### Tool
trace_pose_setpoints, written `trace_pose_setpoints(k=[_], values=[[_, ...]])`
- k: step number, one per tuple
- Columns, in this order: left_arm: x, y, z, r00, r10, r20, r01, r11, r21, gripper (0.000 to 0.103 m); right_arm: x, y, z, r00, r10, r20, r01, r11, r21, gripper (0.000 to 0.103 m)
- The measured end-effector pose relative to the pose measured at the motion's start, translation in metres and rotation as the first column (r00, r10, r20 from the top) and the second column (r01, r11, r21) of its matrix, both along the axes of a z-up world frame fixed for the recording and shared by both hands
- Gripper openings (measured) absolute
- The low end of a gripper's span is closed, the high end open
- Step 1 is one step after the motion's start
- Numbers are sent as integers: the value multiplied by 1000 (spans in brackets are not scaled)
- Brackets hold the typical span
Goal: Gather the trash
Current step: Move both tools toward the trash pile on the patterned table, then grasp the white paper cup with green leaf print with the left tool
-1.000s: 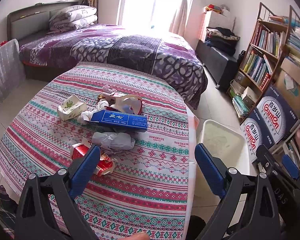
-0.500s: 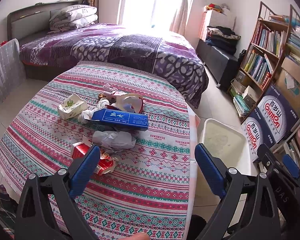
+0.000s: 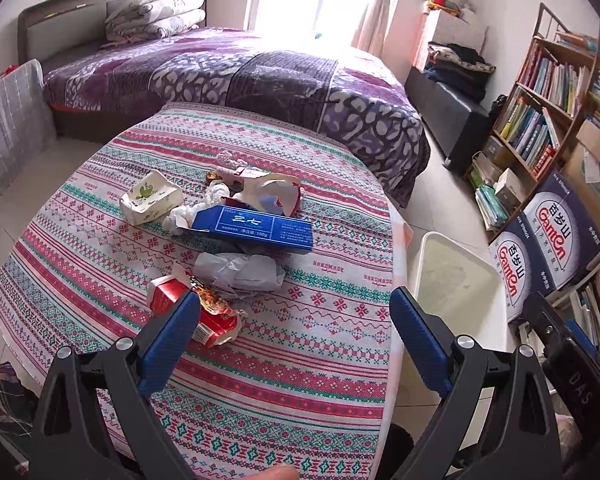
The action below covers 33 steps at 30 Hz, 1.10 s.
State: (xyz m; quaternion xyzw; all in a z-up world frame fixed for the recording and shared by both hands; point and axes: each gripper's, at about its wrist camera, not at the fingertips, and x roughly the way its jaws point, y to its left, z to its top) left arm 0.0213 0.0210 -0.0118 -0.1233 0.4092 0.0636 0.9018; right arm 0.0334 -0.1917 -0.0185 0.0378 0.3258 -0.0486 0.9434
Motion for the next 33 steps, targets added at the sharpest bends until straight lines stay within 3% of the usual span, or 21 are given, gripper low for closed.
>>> trace_pose_setpoints(k=[3, 5, 6, 9, 13, 17, 20, 23, 27, 33], values=[[17, 17, 3, 999, 23, -37, -22, 999, 48, 93, 16, 5, -1, 992, 23, -127, -8, 993, 119, 96], [31, 31, 4, 997, 35, -70, -29, 996, 81, 93, 29, 11, -4, 960, 63, -273, -2, 975, 220, 96], [38, 39, 3, 996, 40, -77, -34, 996, 79, 92, 37, 15, -1, 950, 75, -303, -6, 975, 220, 96], [59, 68, -3, 991, 55, -118, -45, 995, 86, 92, 60, 33, -2, 951, 93, -295, -49, 987, 154, 96], [87, 111, -12, 976, 106, -188, -78, 986, 148, 92, 91, 55, -15, 918, 127, -377, -89, 989, 118, 96], [117, 154, -34, 955, 114, -275, -82, 989, 127, 92, 117, 75, -29, 903, 183, -389, -119, 976, 183, 96], [137, 173, -56, 935, 64, -349, -32, 995, 97, 92, 132, 96, -37, 894, 249, -372, -169, 958, 233, 96], [152, 182, -76, 905, 11, -425, 32, 995, 94, 92, 143, 123, -46, 873, 322, -367, -293, 947, 134, 96], [167, 192, -95, 875, -5, -484, 67, 991, 111, 92, 155, 160, -57, 802, 464, -376, -493, 870, 22, 96], [188, 204, -118, 837, -34, -546, 113, 987, 111, 92, 160, 205, -64, 692, 614, -380, -691, 715, -103, 96]])
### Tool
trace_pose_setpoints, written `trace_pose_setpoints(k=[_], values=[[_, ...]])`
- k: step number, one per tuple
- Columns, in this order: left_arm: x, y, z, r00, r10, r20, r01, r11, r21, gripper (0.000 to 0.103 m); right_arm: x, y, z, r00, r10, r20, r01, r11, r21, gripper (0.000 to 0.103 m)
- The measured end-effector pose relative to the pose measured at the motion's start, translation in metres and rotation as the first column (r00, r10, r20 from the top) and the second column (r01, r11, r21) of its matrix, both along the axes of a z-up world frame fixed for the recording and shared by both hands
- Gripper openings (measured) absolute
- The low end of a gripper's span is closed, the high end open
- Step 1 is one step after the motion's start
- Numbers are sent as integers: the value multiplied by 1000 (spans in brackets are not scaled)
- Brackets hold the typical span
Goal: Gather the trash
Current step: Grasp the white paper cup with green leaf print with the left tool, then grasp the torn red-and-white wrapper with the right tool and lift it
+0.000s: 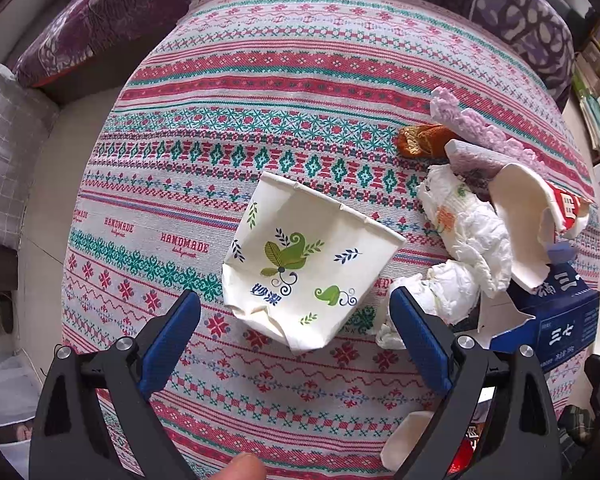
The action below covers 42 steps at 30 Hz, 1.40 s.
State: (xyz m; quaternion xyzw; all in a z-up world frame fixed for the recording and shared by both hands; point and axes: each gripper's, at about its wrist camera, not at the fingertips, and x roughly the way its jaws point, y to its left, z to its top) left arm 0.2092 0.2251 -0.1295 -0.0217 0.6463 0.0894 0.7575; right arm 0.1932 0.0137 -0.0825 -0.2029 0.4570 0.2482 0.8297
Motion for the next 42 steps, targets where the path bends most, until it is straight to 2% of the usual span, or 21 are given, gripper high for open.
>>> trace_pose_setpoints(k=[6, 10, 12, 14, 15, 16, 18, 19, 21, 23, 28, 29, 32, 33, 35, 36, 38, 42], values=[[17, 5, -22, 998, -31, -52, 31, 1000, -3, 93, 6, 35, -18, 989, 129, -65, -133, 990, -48, 96], [24, 21, -32, 997, 21, -72, -25, 998, -64, 93, 7, 51, -28, 986, 132, -98, -137, 989, -56, 95], [23, 28, -42, 995, 29, -94, -36, 997, -72, 94, 4, 54, -34, 982, 139, -130, -148, 987, -57, 94], [19, 32, -42, 996, 28, -79, -35, 996, -82, 94, -4, 57, -39, 980, 160, -122, -171, 982, -85, 92], [18, 33, -42, 997, 30, -77, -37, 996, -82, 91, -7, 58, -40, 980, 160, -118, -172, 981, -92, 85], [13, 36, -40, 997, 33, -68, -40, 994, -99, 81, -8, 59, -39, 981, 149, -124, -160, 983, -86, 80], [11, 35, -31, 998, 34, -44, -39, 994, -103, 71, -7, 55, -33, 983, 112, -148, -118, 993, -27, 59], [10, 34, -27, 999, 32, -30, -35, 992, -121, 69, -2, 51, -30, 983, 95, -158, -96, 995, 6, 53], [9, 30, -19, 1000, 23, -2, -23, 992, -123, 68, 1, 44, -21, 981, 63, -184, -50, 996, 74, 28], [2, 28, -8, 999, 19, 26, -16, 995, -103, 68, 5, 35, -16, 983, 23, -182, -7, 996, 89, 17], [-8, 20, 36, 990, 60, 126, -45, 992, -121, 67, 20, 13, -13, 981, -42, -192, 60, 994, 86, 19], [-10, 20, 47, 986, 73, 152, -54, 990, -128, 67, 24, 8, -12, 979, -61, -195, 80, 992, 93, 25], [-20, 21, 71, 970, 120, 211, -88, 985, -151, 67, 33, -14, -6, 966, -150, -209, 183, 972, 150, 60], [-21, 13, 74, 965, 136, 225, -101, 982, -160, 67, 36, -20, -3, 961, -181, -210, 218, 961, 172, 65], [-19, 17, 78, 956, 169, 241, -128, 976, -177, 68, 41, -28, -2, 955, -210, -207, 254, 944, 213, 68], [-21, 19, 80, 952, 183, 245, -139, 973, -184, 68, 44, -30, 0, 953, -226, -200, 269, 936, 227, 76], [-22, 22, 84, 947, 205, 247, -159, 968, -196, 68, 52, -28, -2, 952, -246, -185, 288, 922, 258, 84], [-23, 24, 82, 945, 213, 247, -163, 964, -210, 68, 61, -16, -7, 952, -263, -156, 298, 914, 275, 89]])
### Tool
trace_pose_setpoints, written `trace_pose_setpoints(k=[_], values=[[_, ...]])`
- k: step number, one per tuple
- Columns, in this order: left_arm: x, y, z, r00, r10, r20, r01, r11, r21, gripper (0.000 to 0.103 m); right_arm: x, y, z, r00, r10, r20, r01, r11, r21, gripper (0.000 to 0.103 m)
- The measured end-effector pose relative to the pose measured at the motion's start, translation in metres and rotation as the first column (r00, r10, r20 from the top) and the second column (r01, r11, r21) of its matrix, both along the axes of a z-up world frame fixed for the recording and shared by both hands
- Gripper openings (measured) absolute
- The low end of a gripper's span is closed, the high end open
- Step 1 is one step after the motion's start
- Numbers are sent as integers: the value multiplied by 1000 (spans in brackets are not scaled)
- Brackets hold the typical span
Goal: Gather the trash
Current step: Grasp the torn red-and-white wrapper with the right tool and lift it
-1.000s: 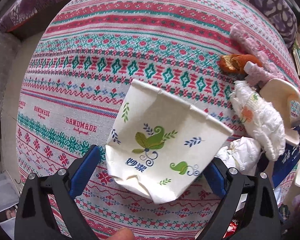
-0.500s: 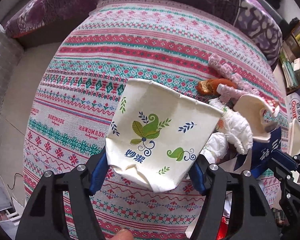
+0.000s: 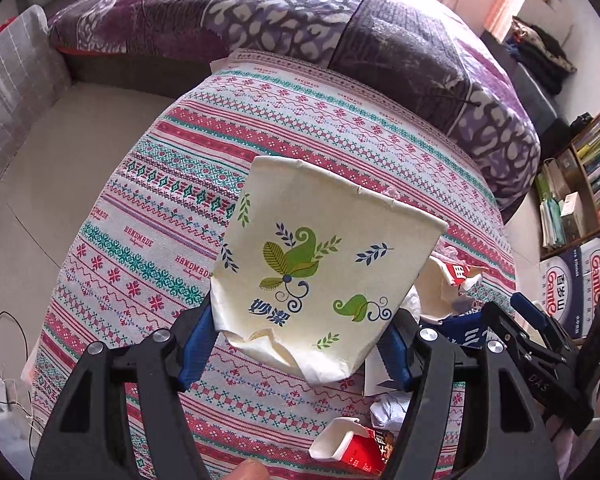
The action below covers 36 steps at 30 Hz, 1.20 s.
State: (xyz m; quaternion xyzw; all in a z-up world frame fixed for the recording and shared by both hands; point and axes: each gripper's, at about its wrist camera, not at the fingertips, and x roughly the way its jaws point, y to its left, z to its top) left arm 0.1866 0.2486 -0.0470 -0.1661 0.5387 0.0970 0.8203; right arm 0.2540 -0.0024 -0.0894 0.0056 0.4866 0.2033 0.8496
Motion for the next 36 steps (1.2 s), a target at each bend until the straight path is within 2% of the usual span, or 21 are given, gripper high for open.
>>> trace_pose_setpoints(k=[9, 12, 16, 23, 24, 26, 27, 32, 33, 36], values=[[-4, -4, 2, 1000, -24, -5, 24, 1000, 8, 68, 11, 26, -11, 996, 69, 49, -69, 998, -8, 96], [-5, -5, 3, 999, -35, -5, 35, 999, 10, 68, 15, 36, -15, 996, 82, 32, -82, 997, -11, 96], [-6, -5, 2, 999, -43, -6, 43, 999, 10, 69, 13, 57, -17, 991, 124, 60, -117, 988, -98, 96], [-5, -8, -3, 998, -55, -21, 55, 998, 22, 69, 28, 55, -40, 994, 107, -3, -107, 991, -83, 96], [-4, -8, -3, 998, -55, -21, 55, 998, 23, 69, 29, 54, -40, 995, 102, 2, -102, 993, -65, 93], [-3, -8, -4, 998, -54, -22, 54, 998, 24, 69, 32, 48, -40, 997, 78, 7, -78, 997, -29, 80], [-3, -9, -4, 998, -52, -22, 53, 998, 25, 69, 34, 45, -38, 998, 66, 2, -66, 998, -6, 64], [-3, -10, -5, 999, -50, -21, 51, 998, 38, 69, 37, 35, -32, 1000, 15, 12, -16, 1000, 26, 41], [-3, -11, -5, 999, -49, -20, 50, 998, 43, 69, 36, 33, -29, 1000, 9, 21, -10, 999, 37, 29], [-3, -12, -3, 999, -47, -15, 48, 998, 41, 69, 35, 27, -20, 999, -17, 42, 14, 998, 60, 28]])
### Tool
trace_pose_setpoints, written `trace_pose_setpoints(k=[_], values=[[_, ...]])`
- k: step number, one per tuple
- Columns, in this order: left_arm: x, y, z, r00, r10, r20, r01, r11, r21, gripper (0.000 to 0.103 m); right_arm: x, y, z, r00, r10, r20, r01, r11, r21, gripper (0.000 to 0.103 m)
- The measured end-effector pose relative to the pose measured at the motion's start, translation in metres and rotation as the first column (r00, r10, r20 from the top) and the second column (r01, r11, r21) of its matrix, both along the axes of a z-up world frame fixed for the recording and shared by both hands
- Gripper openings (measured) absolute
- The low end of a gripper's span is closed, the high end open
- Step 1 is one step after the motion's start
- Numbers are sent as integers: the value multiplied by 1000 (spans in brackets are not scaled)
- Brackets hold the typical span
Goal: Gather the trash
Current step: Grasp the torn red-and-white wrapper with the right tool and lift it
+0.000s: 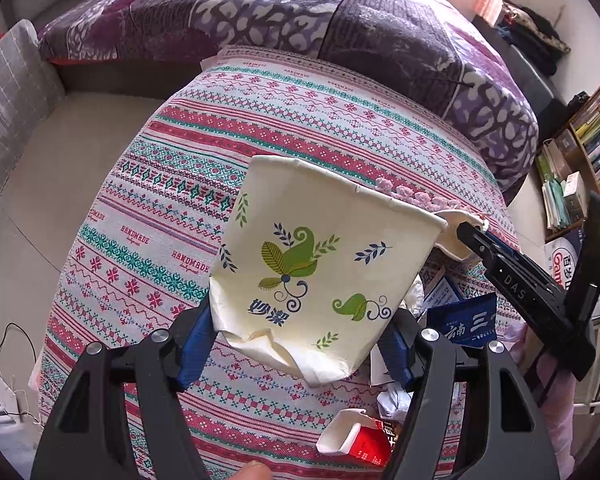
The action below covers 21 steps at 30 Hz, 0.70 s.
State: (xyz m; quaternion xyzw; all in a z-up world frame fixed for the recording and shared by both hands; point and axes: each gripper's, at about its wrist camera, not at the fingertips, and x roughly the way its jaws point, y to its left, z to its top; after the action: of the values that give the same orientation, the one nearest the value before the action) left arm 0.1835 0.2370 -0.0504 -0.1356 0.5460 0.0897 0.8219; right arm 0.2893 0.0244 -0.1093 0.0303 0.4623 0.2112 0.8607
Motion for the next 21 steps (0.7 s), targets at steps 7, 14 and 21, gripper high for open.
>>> trace_pose_setpoints(k=[7, 14, 21], values=[[1, -5, 8, 1000, 8, 29, -8, 1000, -2, 69, -9, -12, 26, 998, -26, 61, 25, 999, 23, 28], [-1, -18, 22, 997, 2, 83, -2, 1000, 2, 69, -32, -25, 61, 987, -42, 153, 39, 999, 26, 28], [-4, -38, 34, 992, -18, 126, 18, 1000, 0, 69, -58, -46, 86, 977, -62, 206, 59, 998, 21, 28]])
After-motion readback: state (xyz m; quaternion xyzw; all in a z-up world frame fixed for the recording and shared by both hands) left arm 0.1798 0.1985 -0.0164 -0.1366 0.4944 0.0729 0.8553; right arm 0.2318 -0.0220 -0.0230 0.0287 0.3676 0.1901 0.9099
